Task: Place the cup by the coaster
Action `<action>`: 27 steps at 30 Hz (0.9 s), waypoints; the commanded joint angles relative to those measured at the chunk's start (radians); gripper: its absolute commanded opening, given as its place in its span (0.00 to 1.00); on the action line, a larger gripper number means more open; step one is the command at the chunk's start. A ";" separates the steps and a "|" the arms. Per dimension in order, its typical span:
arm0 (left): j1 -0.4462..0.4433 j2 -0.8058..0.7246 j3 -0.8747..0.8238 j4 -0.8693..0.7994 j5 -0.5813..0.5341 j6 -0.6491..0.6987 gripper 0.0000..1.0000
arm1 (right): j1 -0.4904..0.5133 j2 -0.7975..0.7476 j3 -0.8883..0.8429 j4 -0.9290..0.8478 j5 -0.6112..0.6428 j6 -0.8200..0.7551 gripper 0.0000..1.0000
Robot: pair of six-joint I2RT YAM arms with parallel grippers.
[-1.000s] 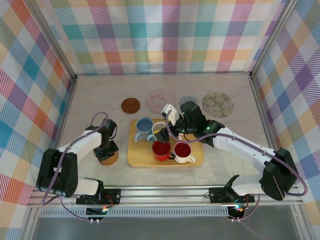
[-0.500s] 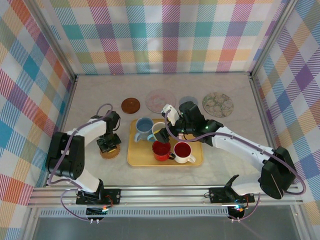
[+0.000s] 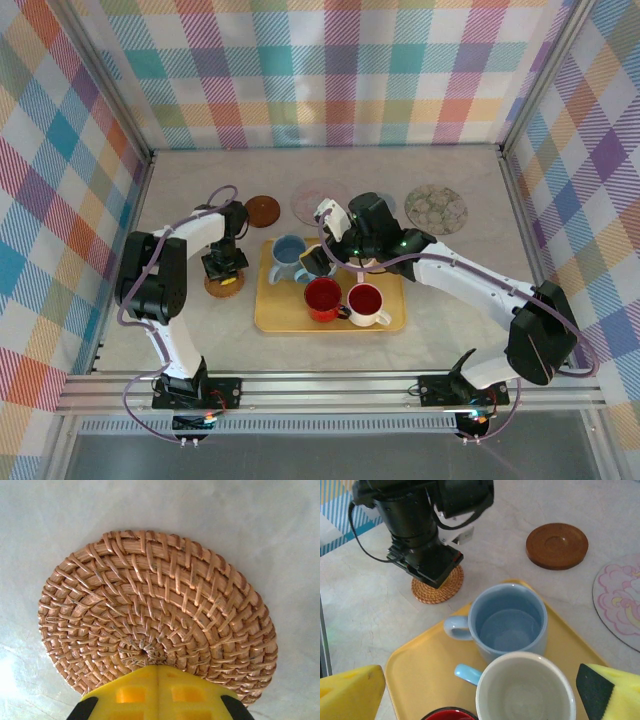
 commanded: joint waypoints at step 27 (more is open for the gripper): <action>0.165 0.312 0.461 0.081 -0.012 0.168 0.00 | -0.014 0.074 0.086 -0.045 -0.023 -0.035 0.99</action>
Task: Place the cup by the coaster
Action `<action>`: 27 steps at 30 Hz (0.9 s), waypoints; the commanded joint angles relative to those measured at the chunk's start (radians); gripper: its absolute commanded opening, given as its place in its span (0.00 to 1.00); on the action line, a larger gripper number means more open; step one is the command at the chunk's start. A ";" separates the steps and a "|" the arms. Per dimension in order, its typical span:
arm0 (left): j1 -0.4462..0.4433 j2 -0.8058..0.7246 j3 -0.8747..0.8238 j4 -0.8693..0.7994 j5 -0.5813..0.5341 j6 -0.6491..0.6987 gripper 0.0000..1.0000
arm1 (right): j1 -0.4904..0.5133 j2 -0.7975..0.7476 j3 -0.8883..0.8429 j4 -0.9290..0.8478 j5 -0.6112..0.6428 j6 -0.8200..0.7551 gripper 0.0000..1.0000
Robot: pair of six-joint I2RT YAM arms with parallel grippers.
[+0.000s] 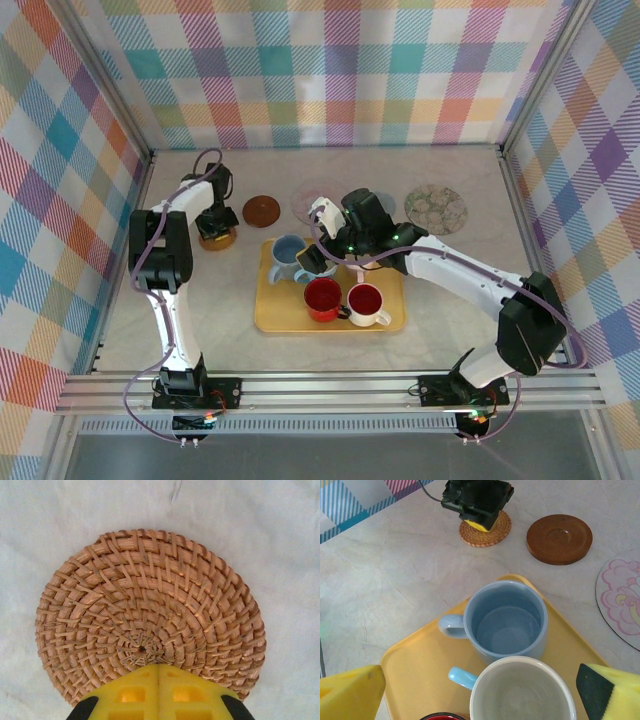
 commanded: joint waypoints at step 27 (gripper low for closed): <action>0.040 0.165 0.230 0.003 0.037 0.074 0.00 | -0.034 0.020 0.062 -0.044 0.005 -0.052 0.99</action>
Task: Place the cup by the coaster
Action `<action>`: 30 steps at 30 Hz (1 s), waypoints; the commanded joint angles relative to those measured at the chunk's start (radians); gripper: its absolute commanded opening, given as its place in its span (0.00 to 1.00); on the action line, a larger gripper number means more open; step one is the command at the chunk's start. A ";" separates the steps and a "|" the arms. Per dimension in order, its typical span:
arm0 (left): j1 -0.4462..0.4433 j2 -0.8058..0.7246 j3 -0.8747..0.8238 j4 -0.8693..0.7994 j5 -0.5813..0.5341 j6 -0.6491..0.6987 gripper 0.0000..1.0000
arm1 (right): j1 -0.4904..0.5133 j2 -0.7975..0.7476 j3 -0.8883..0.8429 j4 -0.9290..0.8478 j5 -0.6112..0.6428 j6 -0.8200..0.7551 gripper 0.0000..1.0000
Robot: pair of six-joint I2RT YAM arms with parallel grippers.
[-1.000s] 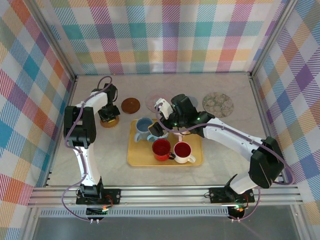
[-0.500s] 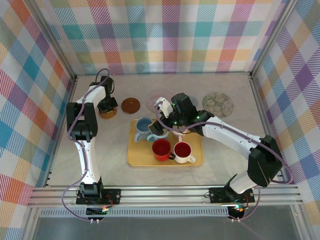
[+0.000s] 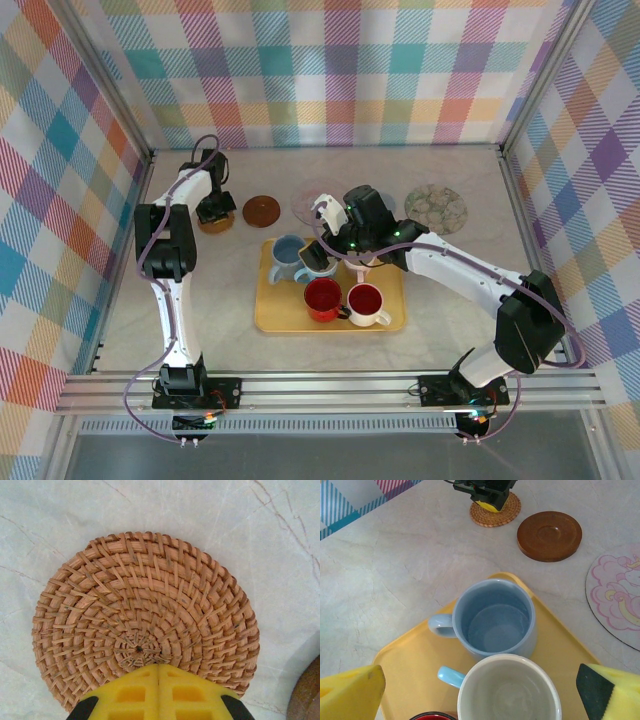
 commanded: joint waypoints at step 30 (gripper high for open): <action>0.011 -0.001 0.016 0.033 0.047 -0.010 0.06 | -0.007 -0.008 0.021 -0.025 0.021 0.001 0.99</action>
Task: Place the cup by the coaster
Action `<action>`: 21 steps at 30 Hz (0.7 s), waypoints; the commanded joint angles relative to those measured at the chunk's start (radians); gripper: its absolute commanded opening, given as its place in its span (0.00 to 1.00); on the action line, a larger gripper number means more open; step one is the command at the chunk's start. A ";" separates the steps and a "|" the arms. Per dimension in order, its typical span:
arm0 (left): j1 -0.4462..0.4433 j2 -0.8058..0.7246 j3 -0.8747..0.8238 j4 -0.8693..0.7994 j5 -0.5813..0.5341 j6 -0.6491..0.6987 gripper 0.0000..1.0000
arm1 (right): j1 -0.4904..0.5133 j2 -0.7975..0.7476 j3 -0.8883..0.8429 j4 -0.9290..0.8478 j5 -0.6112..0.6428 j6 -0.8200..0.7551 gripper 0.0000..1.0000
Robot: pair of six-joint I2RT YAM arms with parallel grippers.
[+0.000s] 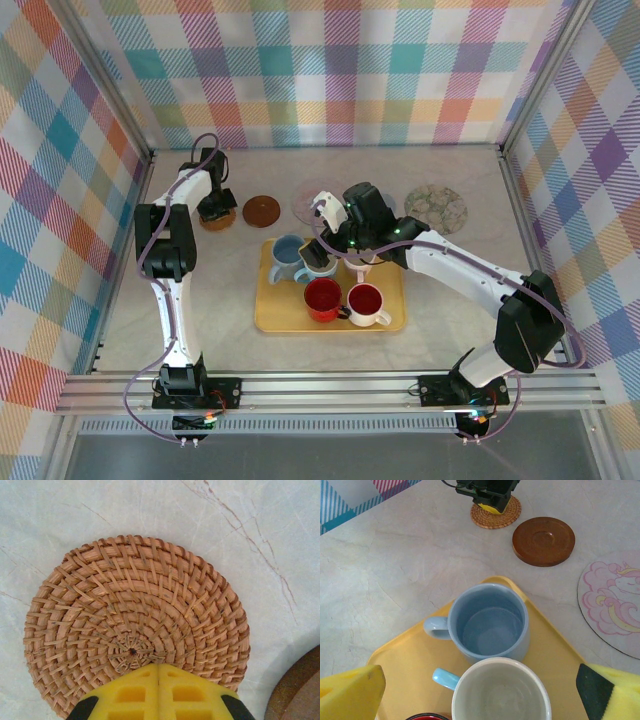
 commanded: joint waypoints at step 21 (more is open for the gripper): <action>0.005 -0.181 0.130 -0.081 0.057 0.119 0.25 | -0.013 -0.024 0.072 -0.093 -0.054 -0.034 0.99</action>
